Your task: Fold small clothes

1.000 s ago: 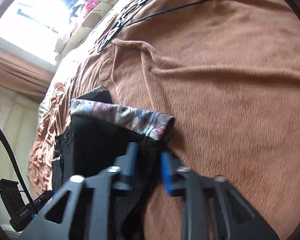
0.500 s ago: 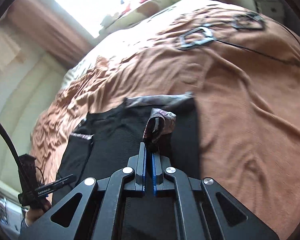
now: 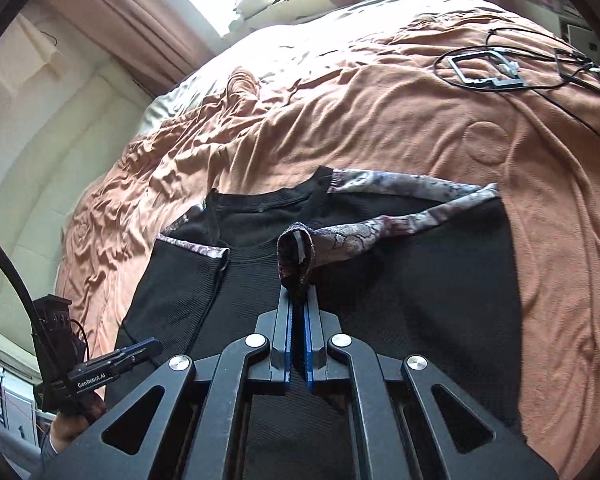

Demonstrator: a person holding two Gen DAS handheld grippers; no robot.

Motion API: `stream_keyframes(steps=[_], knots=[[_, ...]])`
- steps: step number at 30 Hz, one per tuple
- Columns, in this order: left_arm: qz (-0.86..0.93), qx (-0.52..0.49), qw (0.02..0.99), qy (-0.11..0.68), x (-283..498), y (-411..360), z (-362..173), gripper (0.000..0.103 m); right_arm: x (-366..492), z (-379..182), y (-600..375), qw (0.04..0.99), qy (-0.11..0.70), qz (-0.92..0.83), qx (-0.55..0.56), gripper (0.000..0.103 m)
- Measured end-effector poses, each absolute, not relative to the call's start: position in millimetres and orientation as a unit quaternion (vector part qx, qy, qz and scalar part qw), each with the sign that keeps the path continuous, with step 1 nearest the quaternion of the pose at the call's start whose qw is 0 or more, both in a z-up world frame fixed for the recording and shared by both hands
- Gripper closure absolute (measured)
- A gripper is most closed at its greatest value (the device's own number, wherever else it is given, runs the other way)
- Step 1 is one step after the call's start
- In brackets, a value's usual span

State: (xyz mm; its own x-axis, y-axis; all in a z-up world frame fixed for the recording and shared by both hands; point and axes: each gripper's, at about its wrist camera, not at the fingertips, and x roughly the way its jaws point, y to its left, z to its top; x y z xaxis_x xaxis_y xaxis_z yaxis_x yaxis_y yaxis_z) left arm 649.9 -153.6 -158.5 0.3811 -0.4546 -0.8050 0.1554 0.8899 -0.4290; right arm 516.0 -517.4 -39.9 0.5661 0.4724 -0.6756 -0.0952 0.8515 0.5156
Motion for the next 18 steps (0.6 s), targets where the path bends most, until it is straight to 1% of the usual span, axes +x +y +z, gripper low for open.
stream_keyframes(steps=[6, 8, 9, 11, 12, 13, 15, 18], knots=[[-0.183, -0.148, 0.819, 0.523, 654.9, -138.6, -158.4, 0.081, 543.3, -41.6, -474.6, 0.856, 0.444, 0.174, 0.201, 0.102], [-0.182, -0.15, 0.819, 0.522, 656.8, -135.0, -158.2, 0.081, 552.8, -44.9, -458.7, 0.855, 0.454, 0.171, 0.186, 0.101], [-0.182, -0.151, 0.82, 0.522, 657.1, -133.6, -158.0, 0.081, 555.9, -46.7, -453.6, 0.85, 0.46, 0.176, 0.188, 0.098], [-0.182, -0.152, 0.82, 0.521, 658.0, -131.3, -157.9, 0.081, 559.0, -47.7, -447.4, 0.844, 0.465, 0.187, 0.193, 0.078], [-0.183, -0.152, 0.82, 0.521, 658.4, -131.0, -157.9, 0.078, 557.6, -46.3, -447.5, 0.846, 0.46, 0.188, 0.193, 0.057], [-0.184, -0.151, 0.82, 0.521, 658.1, -131.1, -157.8, 0.074, 556.0, -44.8, -449.5, 0.849, 0.456, 0.188, 0.191, 0.042], [-0.187, -0.148, 0.821, 0.518, 657.4, -133.6, -157.9, 0.068, 549.9, -44.0, -458.0, 0.854, 0.449, 0.181, 0.192, 0.041], [-0.194, -0.146, 0.82, 0.519, 656.9, -142.1, -158.5, 0.066, 536.3, -44.8, -475.8, 0.855, 0.448, 0.172, 0.194, 0.041]])
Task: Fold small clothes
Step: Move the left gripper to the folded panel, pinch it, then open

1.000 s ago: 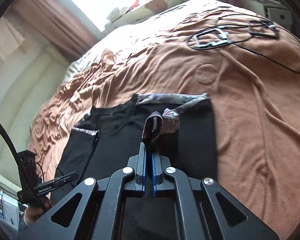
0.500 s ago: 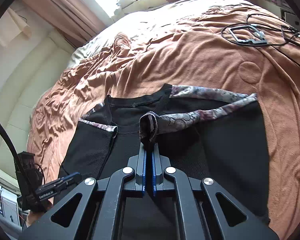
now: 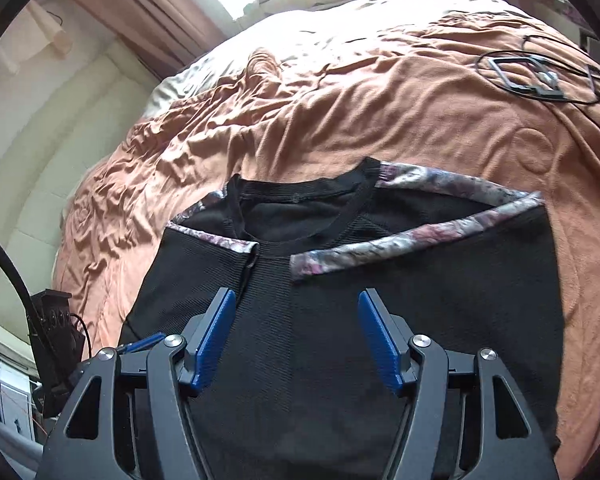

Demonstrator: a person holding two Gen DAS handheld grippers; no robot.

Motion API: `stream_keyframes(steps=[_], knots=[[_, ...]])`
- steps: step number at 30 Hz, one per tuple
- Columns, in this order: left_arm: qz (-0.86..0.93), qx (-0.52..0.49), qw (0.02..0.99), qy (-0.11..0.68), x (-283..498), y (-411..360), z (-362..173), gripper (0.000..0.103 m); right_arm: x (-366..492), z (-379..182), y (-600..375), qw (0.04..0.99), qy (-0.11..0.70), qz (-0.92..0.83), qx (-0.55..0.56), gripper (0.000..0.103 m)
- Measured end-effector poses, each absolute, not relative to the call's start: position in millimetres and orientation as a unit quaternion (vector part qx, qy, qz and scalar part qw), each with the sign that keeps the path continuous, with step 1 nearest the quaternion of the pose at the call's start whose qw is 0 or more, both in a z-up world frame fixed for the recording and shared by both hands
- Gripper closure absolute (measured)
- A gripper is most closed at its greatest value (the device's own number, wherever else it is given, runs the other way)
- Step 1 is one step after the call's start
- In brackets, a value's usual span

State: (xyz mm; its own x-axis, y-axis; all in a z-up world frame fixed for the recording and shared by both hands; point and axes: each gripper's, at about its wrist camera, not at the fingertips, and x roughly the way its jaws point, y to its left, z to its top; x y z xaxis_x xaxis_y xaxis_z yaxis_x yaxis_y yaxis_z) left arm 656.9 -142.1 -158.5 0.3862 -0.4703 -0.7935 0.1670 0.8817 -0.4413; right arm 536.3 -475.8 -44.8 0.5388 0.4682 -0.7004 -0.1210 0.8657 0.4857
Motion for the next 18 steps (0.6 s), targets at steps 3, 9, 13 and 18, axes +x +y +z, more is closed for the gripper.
stream_keyframes(steps=[3, 9, 13, 18], knots=[[-0.206, -0.15, 0.815, 0.521, 655.1, -154.5, -159.7, 0.066, 519.2, -46.3, -497.4, 0.859, 0.449, 0.151, 0.194, 0.041], [-0.232, -0.138, 0.807, 0.525, 648.9, -190.4, -161.5, 0.066, 485.0, -55.8, -543.1, 0.862, 0.447, 0.111, 0.213, 0.041], [-0.245, -0.127, 0.803, 0.528, 646.6, -213.5, -163.4, 0.066, 462.2, -58.2, -558.2, 0.865, 0.445, 0.096, 0.212, 0.041], [-0.255, -0.125, 0.795, 0.537, 648.2, -236.6, -173.2, 0.066, 432.5, -66.0, -587.7, 0.864, 0.439, 0.067, 0.238, 0.041]])
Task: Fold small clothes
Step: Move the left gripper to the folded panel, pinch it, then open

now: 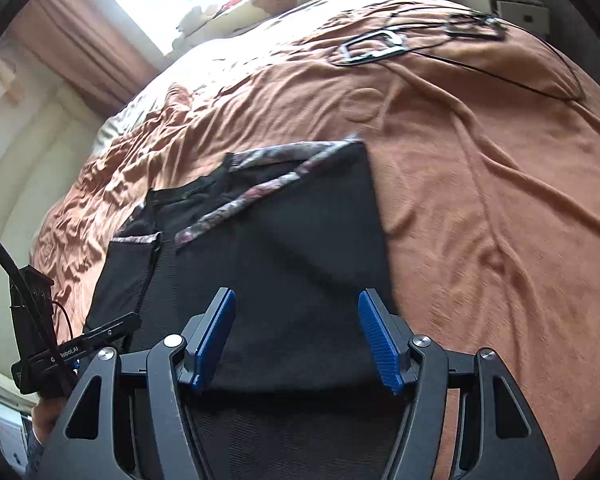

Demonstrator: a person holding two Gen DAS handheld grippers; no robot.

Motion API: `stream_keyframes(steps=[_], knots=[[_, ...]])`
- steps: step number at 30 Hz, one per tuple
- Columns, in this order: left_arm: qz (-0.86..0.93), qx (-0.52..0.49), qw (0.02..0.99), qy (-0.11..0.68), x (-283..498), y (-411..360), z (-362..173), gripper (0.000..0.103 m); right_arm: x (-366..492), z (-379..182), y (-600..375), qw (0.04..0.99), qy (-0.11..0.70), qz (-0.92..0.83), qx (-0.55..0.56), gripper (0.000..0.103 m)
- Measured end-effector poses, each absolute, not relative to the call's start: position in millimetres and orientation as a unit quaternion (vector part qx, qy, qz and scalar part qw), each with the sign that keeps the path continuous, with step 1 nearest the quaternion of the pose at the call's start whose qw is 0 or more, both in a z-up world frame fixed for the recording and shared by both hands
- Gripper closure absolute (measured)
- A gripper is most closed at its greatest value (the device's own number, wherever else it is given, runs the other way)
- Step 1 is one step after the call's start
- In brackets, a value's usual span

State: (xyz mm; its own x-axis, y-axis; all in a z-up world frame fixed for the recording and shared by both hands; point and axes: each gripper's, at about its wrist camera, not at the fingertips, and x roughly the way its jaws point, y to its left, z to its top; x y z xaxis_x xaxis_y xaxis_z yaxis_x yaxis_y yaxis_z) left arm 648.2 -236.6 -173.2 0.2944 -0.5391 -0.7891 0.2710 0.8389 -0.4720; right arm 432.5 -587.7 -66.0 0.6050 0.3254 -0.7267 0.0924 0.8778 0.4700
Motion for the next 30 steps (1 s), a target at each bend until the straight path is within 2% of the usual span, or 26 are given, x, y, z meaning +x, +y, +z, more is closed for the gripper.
stream_keyframes(steps=[6, 8, 11, 15, 17, 19, 22, 30], knots=[[-0.257, -0.104, 0.787, 0.552, 652.2, -261.0, -189.9, 0.066, 415.6, -89.7, -607.2, 0.857, 0.442, 0.044, 0.262, 0.041], [-0.256, -0.104, 0.785, 0.555, 654.4, -266.4, -194.5, 0.066, 415.6, -95.9, -612.2, 0.85, 0.45, 0.039, 0.27, 0.046], [-0.263, -0.105, 0.782, 0.555, 656.7, -273.7, -196.3, 0.066, 412.7, -98.1, -619.2, 0.851, 0.454, 0.024, 0.263, 0.047], [-0.264, -0.102, 0.778, 0.561, 660.1, -283.9, -199.5, 0.066, 410.1, -101.5, -623.6, 0.845, 0.465, 0.024, 0.262, 0.062], [-0.259, -0.089, 0.781, 0.561, 658.5, -290.1, -199.5, 0.072, 409.5, -102.1, -625.7, 0.845, 0.465, 0.025, 0.263, 0.068], [-0.258, -0.066, 0.784, 0.561, 656.4, -296.3, -198.6, 0.093, 409.5, -102.2, -624.4, 0.845, 0.468, 0.03, 0.258, 0.07], [-0.256, -0.039, 0.789, 0.557, 654.2, -301.7, -195.7, 0.096, 410.2, -103.5, -620.8, 0.846, 0.474, 0.033, 0.243, 0.071], [-0.209, -0.017, 0.805, 0.554, 666.7, -298.9, -192.9, 0.095, 410.2, -104.5, -615.8, 0.844, 0.485, 0.032, 0.228, 0.073]])
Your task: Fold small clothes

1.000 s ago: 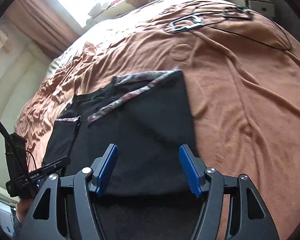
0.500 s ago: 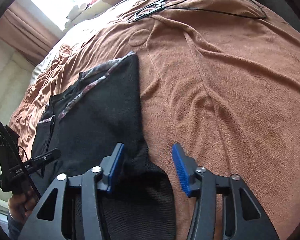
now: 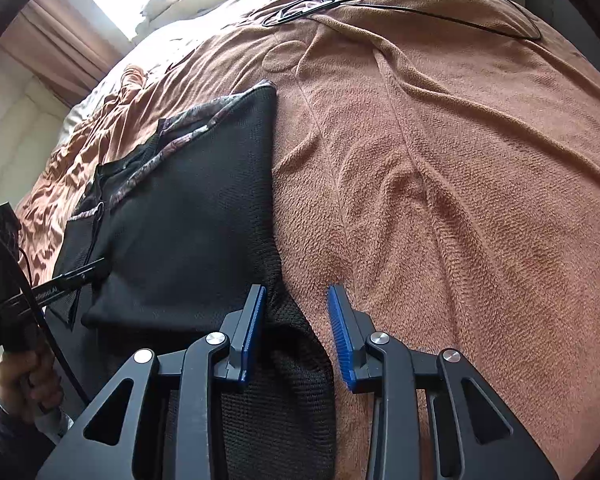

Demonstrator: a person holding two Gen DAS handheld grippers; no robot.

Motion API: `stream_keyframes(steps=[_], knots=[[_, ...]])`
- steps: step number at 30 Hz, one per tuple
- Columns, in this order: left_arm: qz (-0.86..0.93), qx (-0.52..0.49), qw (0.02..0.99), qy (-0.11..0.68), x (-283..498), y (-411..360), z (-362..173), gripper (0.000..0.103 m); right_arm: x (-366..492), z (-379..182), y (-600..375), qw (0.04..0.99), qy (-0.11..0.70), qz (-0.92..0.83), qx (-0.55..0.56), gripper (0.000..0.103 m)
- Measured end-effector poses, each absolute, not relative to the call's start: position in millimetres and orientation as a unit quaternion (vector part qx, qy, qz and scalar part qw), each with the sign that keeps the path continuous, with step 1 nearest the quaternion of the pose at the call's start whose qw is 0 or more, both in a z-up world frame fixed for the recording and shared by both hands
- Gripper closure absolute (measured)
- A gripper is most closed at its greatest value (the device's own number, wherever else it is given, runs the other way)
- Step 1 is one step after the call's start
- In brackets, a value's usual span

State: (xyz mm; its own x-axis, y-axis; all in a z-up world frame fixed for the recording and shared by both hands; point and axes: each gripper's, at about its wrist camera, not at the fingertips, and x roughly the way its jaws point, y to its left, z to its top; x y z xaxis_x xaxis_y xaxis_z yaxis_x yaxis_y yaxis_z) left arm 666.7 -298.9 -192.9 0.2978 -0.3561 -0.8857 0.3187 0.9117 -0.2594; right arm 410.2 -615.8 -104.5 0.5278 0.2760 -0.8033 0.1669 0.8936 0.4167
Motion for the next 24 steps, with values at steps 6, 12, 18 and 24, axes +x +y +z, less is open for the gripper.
stream_keyframes(steps=[6, 12, 18, 24], knots=[[-0.214, -0.036, 0.789, 0.575, 657.9, -292.9, -191.5, 0.074, 409.4, -101.1, -611.6, 0.842, 0.495, 0.027, 0.212, 0.073], [-0.225, -0.025, 0.788, 0.572, 629.2, -292.5, -184.9, 0.06, 405.0, -98.8, -611.9, 0.842, 0.494, 0.026, 0.216, 0.073], [-0.191, 0.032, 0.794, 0.576, 605.8, -295.0, -187.9, 0.059, 400.4, -98.8, -610.9, 0.841, 0.497, 0.025, 0.213, 0.073], [-0.185, -0.002, 0.799, 0.572, 595.6, -274.8, -173.6, 0.059, 393.3, -85.9, -610.4, 0.841, 0.497, 0.026, 0.211, 0.073]])
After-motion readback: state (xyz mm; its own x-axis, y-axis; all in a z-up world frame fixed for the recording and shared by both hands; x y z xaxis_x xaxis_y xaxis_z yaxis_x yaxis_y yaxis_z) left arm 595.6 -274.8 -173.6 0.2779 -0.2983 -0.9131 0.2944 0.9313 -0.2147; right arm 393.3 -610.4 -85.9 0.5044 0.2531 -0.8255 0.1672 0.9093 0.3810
